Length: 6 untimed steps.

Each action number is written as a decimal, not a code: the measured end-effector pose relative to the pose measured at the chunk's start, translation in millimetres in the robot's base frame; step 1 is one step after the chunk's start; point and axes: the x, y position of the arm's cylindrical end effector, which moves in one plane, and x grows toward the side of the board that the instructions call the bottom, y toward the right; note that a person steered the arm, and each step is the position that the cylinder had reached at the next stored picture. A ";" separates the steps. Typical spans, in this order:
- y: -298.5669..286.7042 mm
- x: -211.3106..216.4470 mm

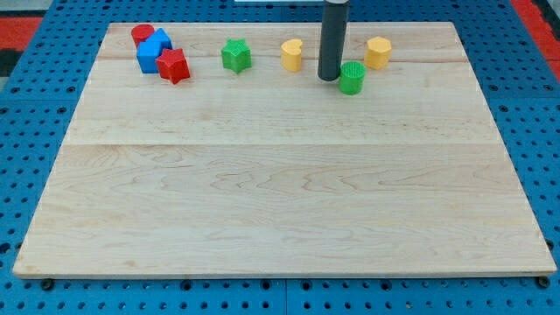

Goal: Move the green circle to the bottom of the yellow hexagon

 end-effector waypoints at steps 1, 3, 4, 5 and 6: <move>0.0 3.0; -10.8 15.8; -10.8 15.8; -4.3 15.3; 1.9 13.5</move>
